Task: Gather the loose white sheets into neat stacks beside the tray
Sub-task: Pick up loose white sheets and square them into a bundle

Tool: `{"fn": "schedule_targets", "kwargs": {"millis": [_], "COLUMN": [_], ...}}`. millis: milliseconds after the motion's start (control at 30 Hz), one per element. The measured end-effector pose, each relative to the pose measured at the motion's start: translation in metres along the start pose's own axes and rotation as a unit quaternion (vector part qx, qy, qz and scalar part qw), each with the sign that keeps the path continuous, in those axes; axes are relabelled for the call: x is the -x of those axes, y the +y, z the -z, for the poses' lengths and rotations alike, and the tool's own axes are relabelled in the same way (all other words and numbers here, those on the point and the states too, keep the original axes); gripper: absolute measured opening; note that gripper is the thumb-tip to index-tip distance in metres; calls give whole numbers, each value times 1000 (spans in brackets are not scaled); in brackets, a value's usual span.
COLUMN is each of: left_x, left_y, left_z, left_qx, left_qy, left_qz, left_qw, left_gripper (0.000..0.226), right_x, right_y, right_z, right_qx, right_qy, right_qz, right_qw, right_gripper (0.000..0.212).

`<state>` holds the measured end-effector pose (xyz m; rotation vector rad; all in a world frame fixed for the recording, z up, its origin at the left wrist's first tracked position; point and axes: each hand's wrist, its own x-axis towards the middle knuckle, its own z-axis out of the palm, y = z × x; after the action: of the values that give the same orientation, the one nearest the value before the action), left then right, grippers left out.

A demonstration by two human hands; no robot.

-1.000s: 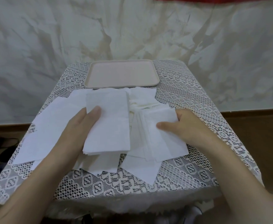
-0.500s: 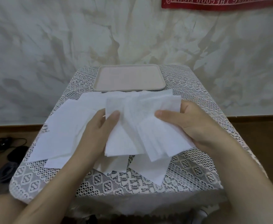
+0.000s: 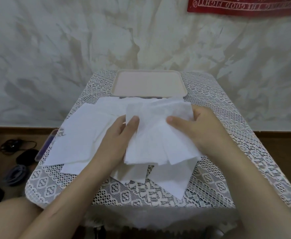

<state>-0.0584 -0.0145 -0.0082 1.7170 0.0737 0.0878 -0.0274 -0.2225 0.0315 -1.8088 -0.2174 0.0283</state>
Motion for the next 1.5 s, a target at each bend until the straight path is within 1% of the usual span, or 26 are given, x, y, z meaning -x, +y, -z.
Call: {"fn": "schedule_targets", "kwargs": {"millis": [100, 167, 333, 467, 567, 633, 767, 900, 1033, 1167, 1233, 1300, 1333, 1400, 1500], "left_x": [-1, -1, -3, -6, -7, -6, -7, -3, -2, -3, -3, -2, -2, -2, -3], "left_y": [0, -2, -5, -5, -7, -8, -10, -7, -4, -3, -5, -8, -8, -9, -8], "left_z": [1, 1, 5, 6, 6, 6, 5, 0, -4, -7, -9, -10, -11, -11, -10], "left_qx": [-8, -10, 4, 15, 9, 6, -4, -12, 8, 18, 20, 24, 23, 24, 27], "left_qy": [-2, -4, -31, -35, -34, -37, -37, -12, 6, 33, 45, 61, 65, 65, 60], "left_qz": [-3, -3, 13, 20, 21, 19, 8, -26, -50, -59, -59, -55, -53, -46, -35], "left_qw": [1000, 1000, 999, 999, 999, 999, 999, 1000, 999, 998, 997, 996, 996, 997, 997], "left_gripper": [68, 64, 59, 54, 63, 64, 58, 36, 31, 40, 54, 69, 73, 72, 60], "right_x": [1, 0, -2, -3, -3, -2, 1, 6, 13, 18, 18, 19, 18, 17, 14], "right_y": [-1, 0, 4, 5, 8, 9, 10, 8, 8, 7, 8, 9, 9, 10, 14], "right_z": [-4, -7, -10, -13, -15, -16, -18, -16, -9, -4, -6, -9, -11, -13, -17], "right_qx": [8, 31, 53, 44, 29, 29, 11, -28, -51, -60, -47, -25, -14, -2, -14], "right_qy": [9, 17, 18, 16, 23, 23, 25, 24, 24, 45, 68, 91, 98, 100, 86], "right_qz": [41, 51, 50, 51, 47, 47, 44, 23, -3, 0, 11, 45, 60, 72, 54], "right_qw": [999, 998, 997, 998, 998, 998, 999, 999, 998, 997, 997, 995, 993, 992, 995], "right_gripper": [16, 14, 6, 7, 8, 8, 13, 12, 9, 13, 16, 20, 23, 28, 27]}}
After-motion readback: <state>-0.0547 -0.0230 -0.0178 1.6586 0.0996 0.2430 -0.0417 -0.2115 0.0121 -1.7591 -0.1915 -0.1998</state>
